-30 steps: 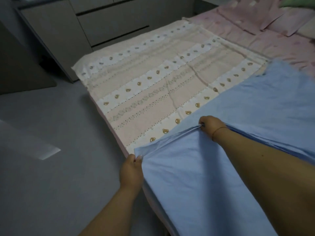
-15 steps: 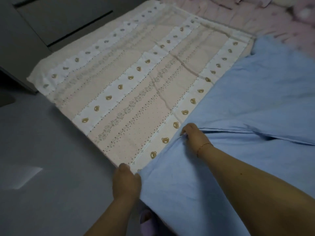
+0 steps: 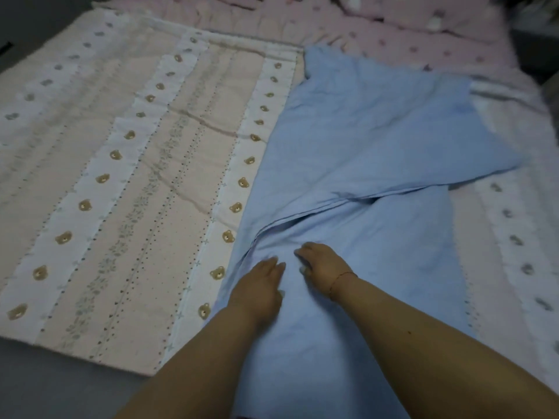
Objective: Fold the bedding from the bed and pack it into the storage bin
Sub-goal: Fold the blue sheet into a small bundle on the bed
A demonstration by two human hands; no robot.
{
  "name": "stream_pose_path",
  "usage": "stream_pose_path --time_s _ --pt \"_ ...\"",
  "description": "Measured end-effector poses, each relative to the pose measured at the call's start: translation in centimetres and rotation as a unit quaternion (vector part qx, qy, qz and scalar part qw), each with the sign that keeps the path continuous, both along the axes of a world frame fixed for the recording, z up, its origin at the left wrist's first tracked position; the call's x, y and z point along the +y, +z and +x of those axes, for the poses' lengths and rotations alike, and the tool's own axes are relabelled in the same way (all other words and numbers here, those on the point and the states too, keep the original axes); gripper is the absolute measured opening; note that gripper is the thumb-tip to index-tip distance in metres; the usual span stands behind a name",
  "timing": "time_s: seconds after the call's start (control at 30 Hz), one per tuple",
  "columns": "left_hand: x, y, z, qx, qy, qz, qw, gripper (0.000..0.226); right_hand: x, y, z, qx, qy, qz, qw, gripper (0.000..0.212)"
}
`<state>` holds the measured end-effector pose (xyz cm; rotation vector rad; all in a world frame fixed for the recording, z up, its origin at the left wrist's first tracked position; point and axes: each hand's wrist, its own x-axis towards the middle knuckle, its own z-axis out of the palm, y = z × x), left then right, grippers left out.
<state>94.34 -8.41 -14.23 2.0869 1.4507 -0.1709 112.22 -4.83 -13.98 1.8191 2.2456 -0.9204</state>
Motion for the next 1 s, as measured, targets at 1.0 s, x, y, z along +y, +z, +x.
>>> stream_pose_path --time_s 1.0 --pt "12.5 1.7 1.4 -0.07 0.36 -0.032 0.93 0.027 4.2 1.7 21.3 0.009 -0.619 -0.04 0.784 0.058"
